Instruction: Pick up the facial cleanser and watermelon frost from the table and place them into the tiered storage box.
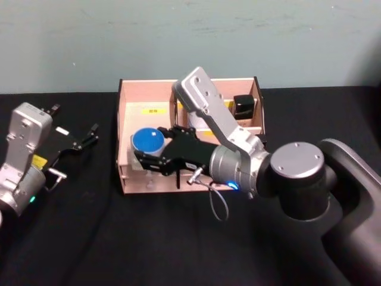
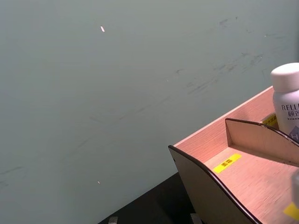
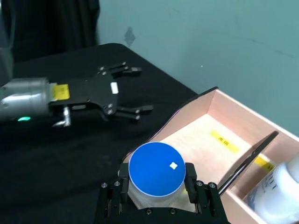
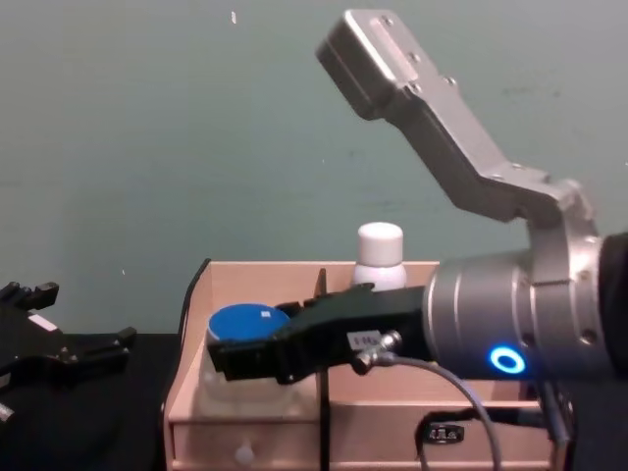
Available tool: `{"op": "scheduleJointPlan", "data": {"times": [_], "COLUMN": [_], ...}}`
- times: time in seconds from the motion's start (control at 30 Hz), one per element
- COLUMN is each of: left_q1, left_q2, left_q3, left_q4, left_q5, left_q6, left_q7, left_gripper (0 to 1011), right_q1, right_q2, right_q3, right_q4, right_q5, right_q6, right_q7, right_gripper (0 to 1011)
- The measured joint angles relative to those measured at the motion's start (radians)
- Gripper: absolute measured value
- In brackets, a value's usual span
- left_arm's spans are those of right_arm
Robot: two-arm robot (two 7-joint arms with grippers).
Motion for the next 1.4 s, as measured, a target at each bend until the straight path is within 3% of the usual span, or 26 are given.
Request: {"op": "scheduleJointPlan", "data": {"times": [0.77,1.4], "left_q1": [0.000,0.000], "left_q2": [0.000,0.000], "left_q3": [0.000,0.000], "left_q4": [0.000,0.000], "left_q5": [0.000,0.000], "left_q6": [0.000,0.000], "left_q7": [0.000,0.000], "left_gripper": [1001,1001], "right_q1": [0.069,0.078], "right_q2": [-0.086,-0.104], "right_q3": [0.041,0.042], "right_q4": [0.151,0.184], "right_q5": [-0.063,-0.082], "right_q6": [-0.035,-0.044], "right_q7": [-0.005,0.009], "right_gripper": [716,716]}}
